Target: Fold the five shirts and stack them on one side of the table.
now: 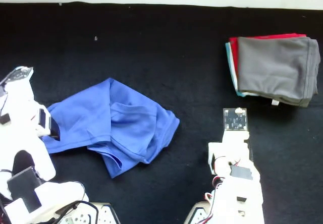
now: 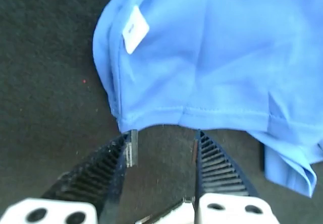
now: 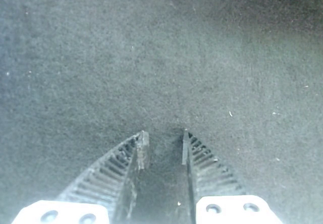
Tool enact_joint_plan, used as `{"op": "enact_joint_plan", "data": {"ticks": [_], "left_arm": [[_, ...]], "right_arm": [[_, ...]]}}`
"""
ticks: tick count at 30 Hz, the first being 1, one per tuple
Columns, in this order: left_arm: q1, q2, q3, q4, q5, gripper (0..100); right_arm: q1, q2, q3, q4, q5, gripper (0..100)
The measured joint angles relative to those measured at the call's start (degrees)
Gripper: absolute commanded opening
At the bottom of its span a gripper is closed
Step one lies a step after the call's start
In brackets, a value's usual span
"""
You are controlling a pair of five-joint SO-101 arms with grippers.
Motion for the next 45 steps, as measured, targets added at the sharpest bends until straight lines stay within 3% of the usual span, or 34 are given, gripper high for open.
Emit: {"op": "enact_joint_plan", "data": {"ticks": [6, 14, 19, 24, 32, 35, 41, 45], "left_arm": [[-3.9, 0.0, 2.5, -4.6, -0.4, 19], [-5.1, 0.0, 5.5, -7.1, -6.2, 19], [-2.3, 0.0, 11.2, -12.5, -6.6, 17], [1.1, 0.0, 12.8, -13.3, -6.6, 0], [3.6, 0.0, 12.8, -13.3, -5.8, 1], [3.8, -0.6, 9.9, -8.7, -3.0, 1], [6.6, -9.9, -6.9, 10.4, -0.9, 1], [7.3, -16.2, -21.4, 20.5, -0.9, 1]], "right_arm": [[0.0, 0.0, 0.0, 0.0, 0.0, 11.7], [0.0, 0.0, 0.0, 0.0, 0.0, 11.7], [0.0, 0.0, 0.0, 0.0, 0.0, 11.7], [0.0, 0.0, 0.0, 0.0, 0.0, 11.7], [0.0, 0.0, 0.0, 0.0, 0.0, 11.7], [0.0, 0.0, 0.0, 0.0, 0.0, 11.7], [0.0, -0.1, -0.4, 0.4, 0.0, 11.7], [-1.3, -0.1, -9.9, 9.4, 0.0, 11.9]]}}
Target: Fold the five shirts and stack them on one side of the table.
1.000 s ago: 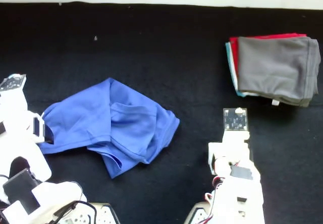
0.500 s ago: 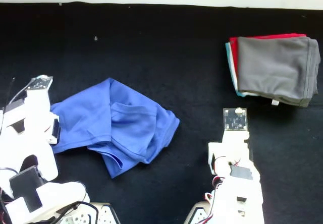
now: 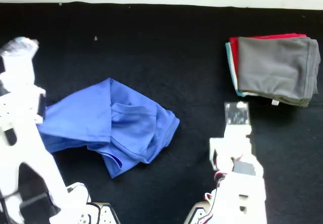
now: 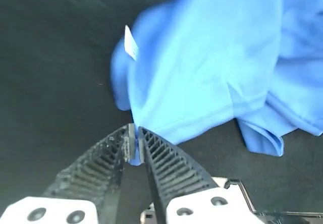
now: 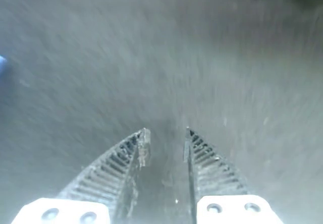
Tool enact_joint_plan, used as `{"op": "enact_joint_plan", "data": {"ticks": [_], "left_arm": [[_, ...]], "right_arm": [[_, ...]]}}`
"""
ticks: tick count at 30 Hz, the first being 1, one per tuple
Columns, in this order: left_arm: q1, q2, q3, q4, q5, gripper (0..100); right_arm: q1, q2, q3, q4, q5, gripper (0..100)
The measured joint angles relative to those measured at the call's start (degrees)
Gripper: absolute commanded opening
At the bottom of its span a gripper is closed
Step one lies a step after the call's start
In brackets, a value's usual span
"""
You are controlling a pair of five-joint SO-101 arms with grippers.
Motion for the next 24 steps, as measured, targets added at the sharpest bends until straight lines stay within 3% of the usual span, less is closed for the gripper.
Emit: {"op": "enact_joint_plan", "data": {"ticks": [3, 7, 12, 16, 24], "left_arm": [[0.0, -1.5, -7.6, 4.1, -1.6, 1], [-4.7, -1.8, -9.3, 3.4, -5.0, 1], [-13.6, 3.8, -10.2, -0.2, -8.3, 1], [-18.2, 14.1, -11.2, -0.8, -8.5, 1], [-20.5, 23.5, -18.0, 0.1, -8.5, 1]], "right_arm": [[-3.7, 0.4, -10.4, 7.0, 0.0, 11.9], [-11.4, 7.6, -23.2, 12.8, 0.0, 11.9], [-19.2, 24.2, -39.6, 17.1, 0.0, 12.3], [-26.8, 38.9, -53.9, 21.8, 0.0, 20.4], [-38.9, 66.5, -79.0, 28.9, 0.0, 22.8]]}}
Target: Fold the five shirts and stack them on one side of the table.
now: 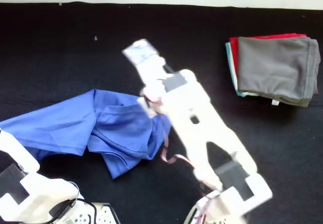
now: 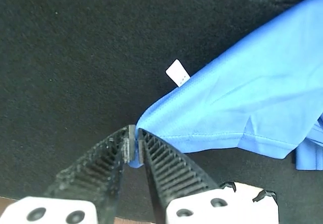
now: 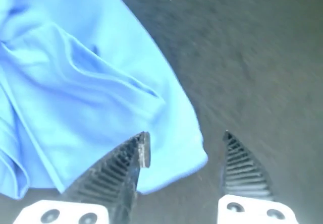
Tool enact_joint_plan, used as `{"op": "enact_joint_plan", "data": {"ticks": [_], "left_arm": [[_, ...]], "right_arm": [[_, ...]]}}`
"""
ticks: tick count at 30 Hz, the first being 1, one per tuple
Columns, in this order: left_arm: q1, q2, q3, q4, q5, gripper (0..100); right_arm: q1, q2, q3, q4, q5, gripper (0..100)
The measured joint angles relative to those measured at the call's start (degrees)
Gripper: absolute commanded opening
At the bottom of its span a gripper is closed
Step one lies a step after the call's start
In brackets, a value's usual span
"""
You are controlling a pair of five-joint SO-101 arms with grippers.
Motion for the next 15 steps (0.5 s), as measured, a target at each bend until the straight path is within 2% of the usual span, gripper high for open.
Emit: {"op": "enact_joint_plan", "data": {"ticks": [7, 15], "left_arm": [[-0.2, 0.4, -0.3, 0.0, 0.0, 1], [-0.2, 0.4, -0.3, 0.0, 0.0, 1]], "right_arm": [[-5.4, 15.0, -15.6, 5.9, 0.0, 22.8], [-6.5, 24.2, -20.2, 7.9, 0.0, 21.1]]}}
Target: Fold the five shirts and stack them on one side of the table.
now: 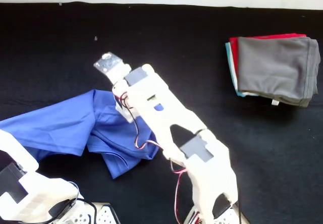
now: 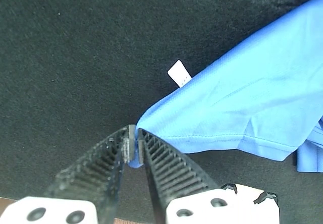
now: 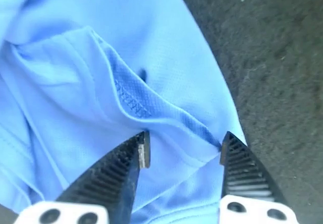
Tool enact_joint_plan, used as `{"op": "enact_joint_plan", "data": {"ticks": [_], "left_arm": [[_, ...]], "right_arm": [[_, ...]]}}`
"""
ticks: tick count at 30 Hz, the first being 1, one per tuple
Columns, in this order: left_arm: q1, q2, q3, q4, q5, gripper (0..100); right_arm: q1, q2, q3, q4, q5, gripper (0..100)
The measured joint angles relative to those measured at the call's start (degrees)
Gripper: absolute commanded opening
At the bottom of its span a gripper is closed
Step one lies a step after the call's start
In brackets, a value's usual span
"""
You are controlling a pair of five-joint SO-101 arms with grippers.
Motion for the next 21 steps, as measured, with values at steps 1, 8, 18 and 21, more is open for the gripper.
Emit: {"op": "enact_joint_plan", "data": {"ticks": [1, 8, 18, 21], "left_arm": [[0.0, 0.0, 0.0, 0.0, 0.0, 1], [0.0, 0.0, 0.0, 0.0, 0.0, 1], [3.3, 0.0, 1.2, 0.0, 0.0, 1], [7.1, 0.0, 1.1, 0.0, 0.0, 1]], "right_arm": [[0.0, 0.5, 0.0, 0.0, 0.0, 17.6], [0.4, 1.8, 0.0, 0.0, 0.0, 0.3], [12.0, -6.2, -14.3, 8.1, 0.0, 0.6], [18.8, -10.5, -21.2, 10.8, 0.0, 0.6]]}}
